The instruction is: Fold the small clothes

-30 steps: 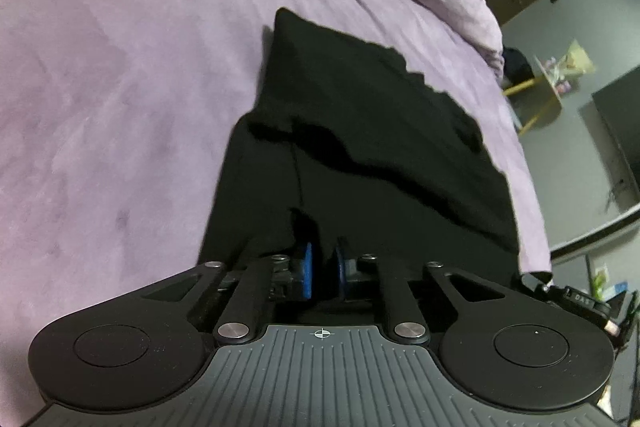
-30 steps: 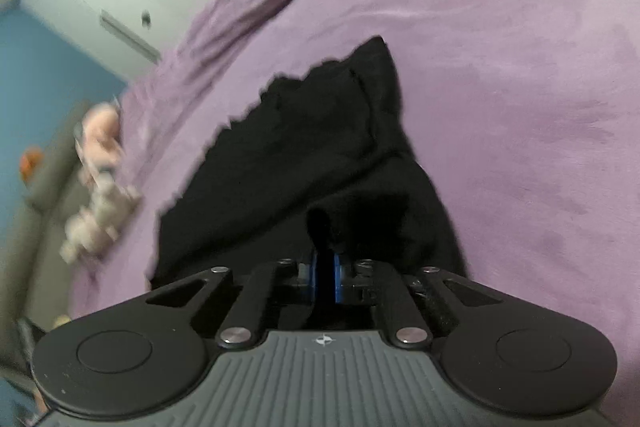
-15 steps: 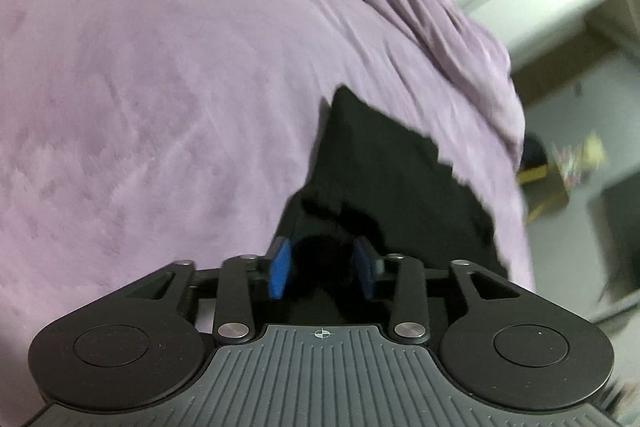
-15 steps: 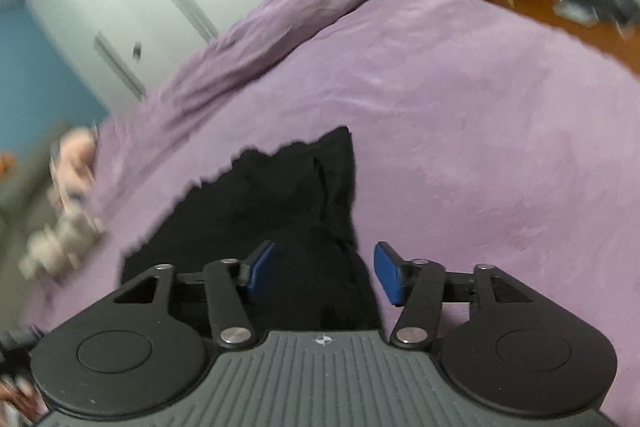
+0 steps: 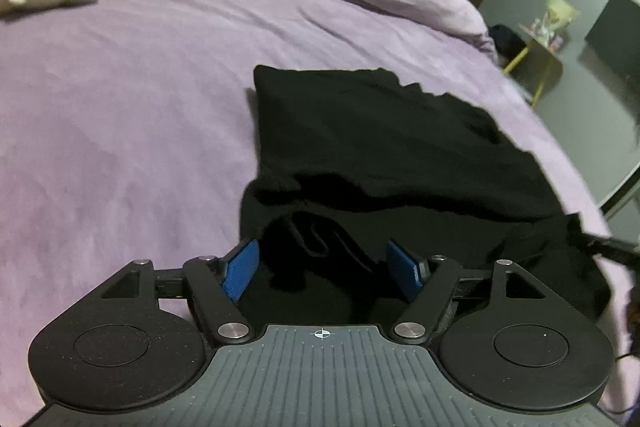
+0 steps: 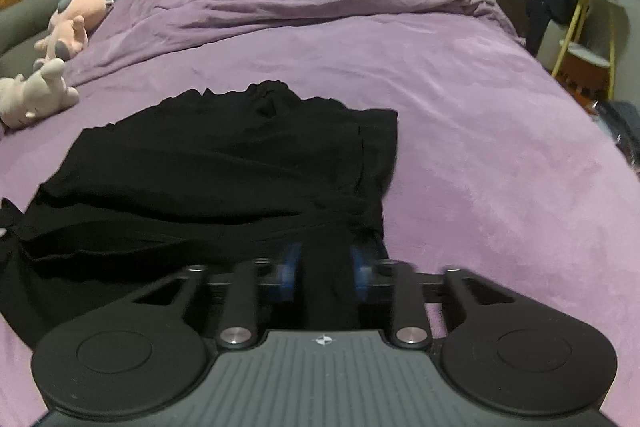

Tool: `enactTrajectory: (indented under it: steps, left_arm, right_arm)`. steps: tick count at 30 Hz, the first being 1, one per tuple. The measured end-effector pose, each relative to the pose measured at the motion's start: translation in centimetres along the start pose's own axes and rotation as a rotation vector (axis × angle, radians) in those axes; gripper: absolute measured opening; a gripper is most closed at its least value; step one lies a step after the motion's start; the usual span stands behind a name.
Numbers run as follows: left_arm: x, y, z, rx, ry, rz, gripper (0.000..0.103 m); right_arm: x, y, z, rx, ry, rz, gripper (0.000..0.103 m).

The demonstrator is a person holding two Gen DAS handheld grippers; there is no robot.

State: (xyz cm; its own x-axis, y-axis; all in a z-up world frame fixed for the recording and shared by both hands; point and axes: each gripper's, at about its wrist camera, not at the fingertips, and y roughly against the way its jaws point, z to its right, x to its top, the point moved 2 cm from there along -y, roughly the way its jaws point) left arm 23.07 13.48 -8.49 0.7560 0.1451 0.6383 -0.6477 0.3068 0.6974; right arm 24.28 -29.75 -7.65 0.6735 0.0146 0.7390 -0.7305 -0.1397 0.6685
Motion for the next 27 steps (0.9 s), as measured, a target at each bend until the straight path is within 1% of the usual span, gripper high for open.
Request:
enactTrajectory:
  steps: [1,3,5,6,7,8,9,13,17,20,22,25,27]
  left_arm:
    - [0.0,-0.3,-0.1,0.009,-0.01,0.001,0.07]
    - [0.0,-0.7,-0.1,0.031,-0.036,0.01,0.059]
    - [0.1,-0.8,-0.1,0.039,-0.059,0.024,0.05]
    - [0.1,-0.8,-0.2,0.036,-0.062,0.026,0.041]
    - [0.1,-0.8,-0.3,0.033,-0.059,0.023,0.036]
    - [0.0,-0.8,-0.5,0.027,-0.051,0.02,0.027]
    - [0.1,-0.7,-0.6,0.014,-0.043,0.021,0.02]
    - [0.4,0.1,-0.8,-0.028,0.024,0.027,0.016]
    - [1.7,2.2,-0.5,-0.076,0.081,0.08,0.015]
    - [3.4,3.6,-0.4,-0.105,0.122,0.122,0.015]
    - [4.6,3.9,-0.1,-0.096,0.129,0.139,0.015]
    - [6.8,3.1,0.1,-0.048,0.121,0.152,0.015]
    - [8.1,1.8,0.2,-0.012,0.132,0.146,0.015]
  right_arm:
    - [0.0,0.2,0.1,-0.005,-0.006,0.006,0.005]
    - [0.2,0.6,0.5,0.004,-0.027,0.021,0.004]
    - [0.4,1.0,0.8,0.014,-0.047,0.033,0.004]
    - [0.4,1.3,0.9,0.023,-0.056,0.039,0.004]
    - [0.5,1.4,0.9,0.027,-0.062,0.043,0.004]
    - [0.6,1.6,1.0,0.036,-0.067,0.048,0.004]
    - [0.7,1.8,1.0,0.036,-0.075,0.055,0.004]
    - [1.3,2.2,1.0,0.053,-0.102,0.072,0.004]
    - [2.4,2.8,1.1,0.061,-0.124,0.113,0.003]
    - [3.5,2.9,1.4,0.07,-0.157,0.145,0.003]
    - [4.3,2.5,1.6,0.065,-0.175,0.156,0.003]
    - [5.7,1.4,1.8,0.045,-0.183,0.169,0.003]
    - [6.6,0.2,1.7,0.029,-0.185,0.169,0.003]
